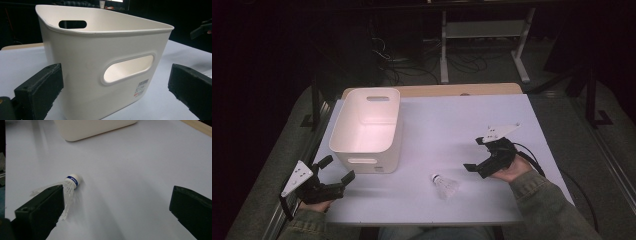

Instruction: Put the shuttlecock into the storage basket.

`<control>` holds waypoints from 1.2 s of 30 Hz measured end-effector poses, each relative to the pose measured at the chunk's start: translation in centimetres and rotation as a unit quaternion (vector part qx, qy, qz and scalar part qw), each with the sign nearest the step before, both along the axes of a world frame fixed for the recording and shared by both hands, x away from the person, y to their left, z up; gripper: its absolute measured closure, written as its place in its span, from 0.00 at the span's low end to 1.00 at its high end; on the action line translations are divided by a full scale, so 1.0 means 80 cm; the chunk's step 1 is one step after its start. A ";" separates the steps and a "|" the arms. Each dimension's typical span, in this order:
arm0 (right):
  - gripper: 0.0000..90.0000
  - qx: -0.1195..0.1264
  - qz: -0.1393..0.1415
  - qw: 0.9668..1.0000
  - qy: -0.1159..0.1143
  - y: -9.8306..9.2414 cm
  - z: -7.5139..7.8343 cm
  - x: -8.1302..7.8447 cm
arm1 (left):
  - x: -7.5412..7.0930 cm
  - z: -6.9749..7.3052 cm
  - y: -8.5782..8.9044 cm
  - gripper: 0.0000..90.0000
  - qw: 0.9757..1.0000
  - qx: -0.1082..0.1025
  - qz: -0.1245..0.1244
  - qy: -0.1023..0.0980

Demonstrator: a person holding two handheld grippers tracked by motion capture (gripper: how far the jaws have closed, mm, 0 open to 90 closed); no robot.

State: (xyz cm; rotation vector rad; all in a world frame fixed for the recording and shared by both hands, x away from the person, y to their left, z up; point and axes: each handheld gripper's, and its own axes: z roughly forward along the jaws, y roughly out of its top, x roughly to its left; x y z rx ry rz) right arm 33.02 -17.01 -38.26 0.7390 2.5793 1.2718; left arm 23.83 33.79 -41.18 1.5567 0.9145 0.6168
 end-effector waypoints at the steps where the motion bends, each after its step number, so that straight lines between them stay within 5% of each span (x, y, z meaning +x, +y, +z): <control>1: 0.00 0.000 0.005 1.000 -0.001 0.002 0.000 0.002 | 0.000 0.000 0.000 0.00 1.000 0.001 0.000 0.000; 20: 0.04 -0.035 0.046 0.997 0.054 0.033 -0.012 0.009 | -0.001 0.000 0.000 0.00 1.000 0.002 -0.002 -0.001; 36: 0.23 -0.064 0.097 0.992 0.054 0.047 -0.022 0.012 | -0.001 0.000 0.000 0.00 1.000 0.002 0.000 -0.001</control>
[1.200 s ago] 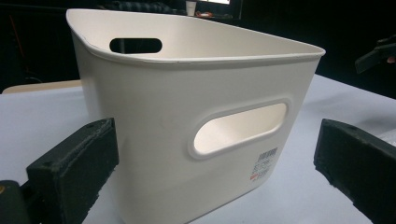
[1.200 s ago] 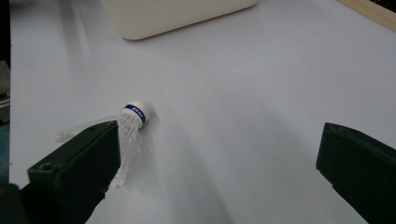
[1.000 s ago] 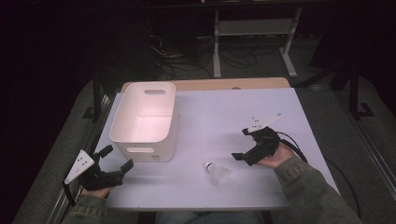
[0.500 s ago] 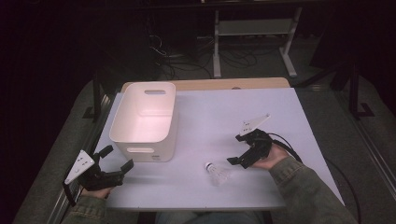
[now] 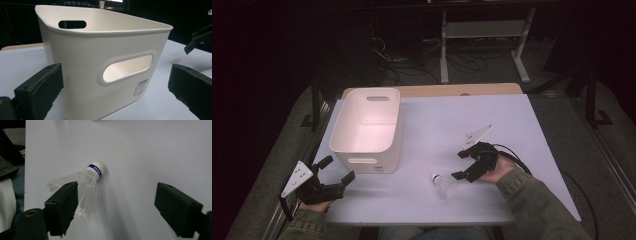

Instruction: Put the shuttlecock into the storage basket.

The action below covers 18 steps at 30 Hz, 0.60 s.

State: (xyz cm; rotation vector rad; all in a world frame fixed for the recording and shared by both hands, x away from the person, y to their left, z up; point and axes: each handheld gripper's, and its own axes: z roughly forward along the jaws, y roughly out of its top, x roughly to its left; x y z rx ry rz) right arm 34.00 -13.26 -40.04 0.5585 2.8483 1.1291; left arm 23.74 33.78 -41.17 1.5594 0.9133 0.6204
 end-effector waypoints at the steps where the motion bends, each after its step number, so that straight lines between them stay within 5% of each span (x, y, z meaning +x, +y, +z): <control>1: 0.26 0.000 0.004 1.000 0.000 0.001 -0.001 0.000 | 0.000 0.000 0.000 0.00 1.000 0.000 0.000 0.000; 8: 0.40 -0.017 0.011 1.000 0.018 0.004 -0.006 0.002 | 0.000 0.001 0.001 0.00 1.000 0.004 -0.002 -0.001; 18: 0.74 -0.040 0.028 0.998 0.041 0.007 -0.014 0.004 | 0.000 0.000 0.001 0.00 1.000 -0.001 -0.002 -0.002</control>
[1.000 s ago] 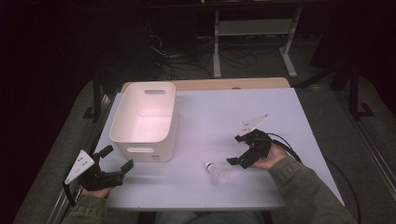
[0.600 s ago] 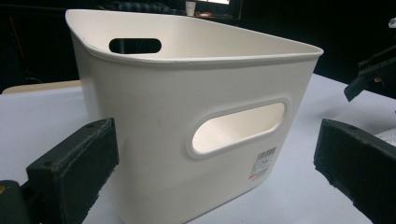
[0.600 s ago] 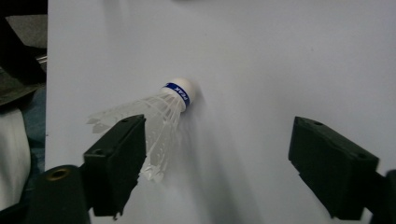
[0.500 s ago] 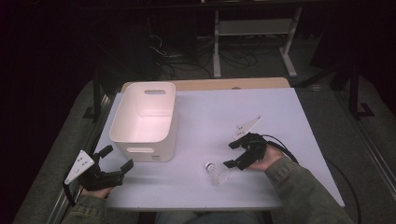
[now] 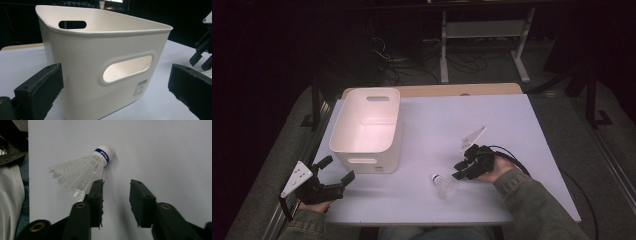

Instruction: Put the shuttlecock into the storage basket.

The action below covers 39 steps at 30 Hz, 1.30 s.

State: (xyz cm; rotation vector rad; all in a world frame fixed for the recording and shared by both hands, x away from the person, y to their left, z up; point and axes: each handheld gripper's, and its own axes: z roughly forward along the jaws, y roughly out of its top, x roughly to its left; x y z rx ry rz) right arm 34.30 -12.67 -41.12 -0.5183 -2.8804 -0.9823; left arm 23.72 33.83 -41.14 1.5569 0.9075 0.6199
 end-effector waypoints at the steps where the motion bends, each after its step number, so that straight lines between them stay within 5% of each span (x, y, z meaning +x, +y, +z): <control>1: 0.77 -0.002 0.003 1.000 0.002 0.001 -0.002 0.000 | 0.000 0.000 0.000 0.00 1.000 0.000 0.000 0.000; 4: 0.88 -0.011 0.009 1.000 0.011 0.004 -0.008 0.002 | 0.000 0.000 0.000 0.00 1.000 -0.001 0.000 0.000; 11: 0.98 -0.023 0.027 0.999 0.037 0.010 -0.014 0.000 | 0.000 0.000 0.000 0.00 1.000 0.000 0.000 0.000; 21: 0.98 -0.021 0.051 0.996 0.070 0.020 -0.019 -0.006 | 0.000 0.000 0.000 0.00 1.000 -0.001 0.000 0.000; 39: 0.98 0.004 0.096 0.993 0.073 0.064 -0.018 -0.019 | 0.000 0.000 0.002 0.00 1.000 -0.007 0.005 0.004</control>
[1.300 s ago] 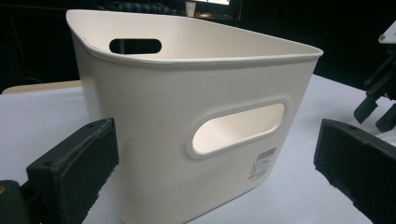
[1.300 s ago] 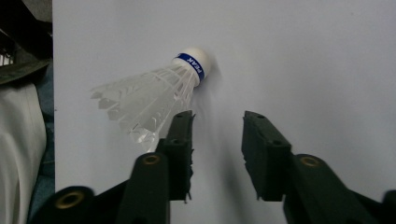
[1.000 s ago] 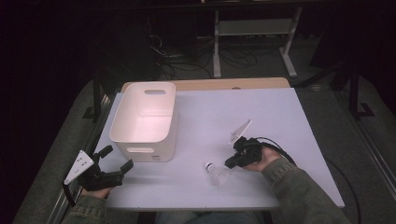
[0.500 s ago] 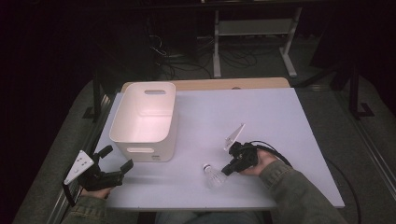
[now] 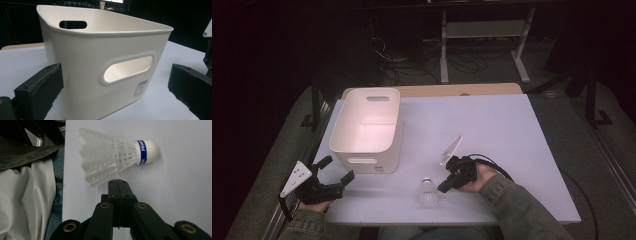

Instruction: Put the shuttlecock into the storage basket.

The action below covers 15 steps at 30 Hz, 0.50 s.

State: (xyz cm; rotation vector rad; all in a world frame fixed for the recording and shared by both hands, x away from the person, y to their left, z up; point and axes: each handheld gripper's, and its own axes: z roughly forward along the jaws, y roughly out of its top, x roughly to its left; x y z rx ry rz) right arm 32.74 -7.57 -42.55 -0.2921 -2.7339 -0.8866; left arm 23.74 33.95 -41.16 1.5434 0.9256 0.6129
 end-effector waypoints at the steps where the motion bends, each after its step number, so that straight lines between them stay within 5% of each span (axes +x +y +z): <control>1: 0.98 0.001 0.002 1.000 0.000 0.003 0.000 -0.001 | 0.000 0.000 0.000 0.00 1.000 0.001 0.000 0.000; 15: 0.99 0.031 -0.012 0.999 0.016 0.028 0.004 -0.003 | -0.001 0.000 0.000 0.00 1.000 0.000 -0.001 -0.001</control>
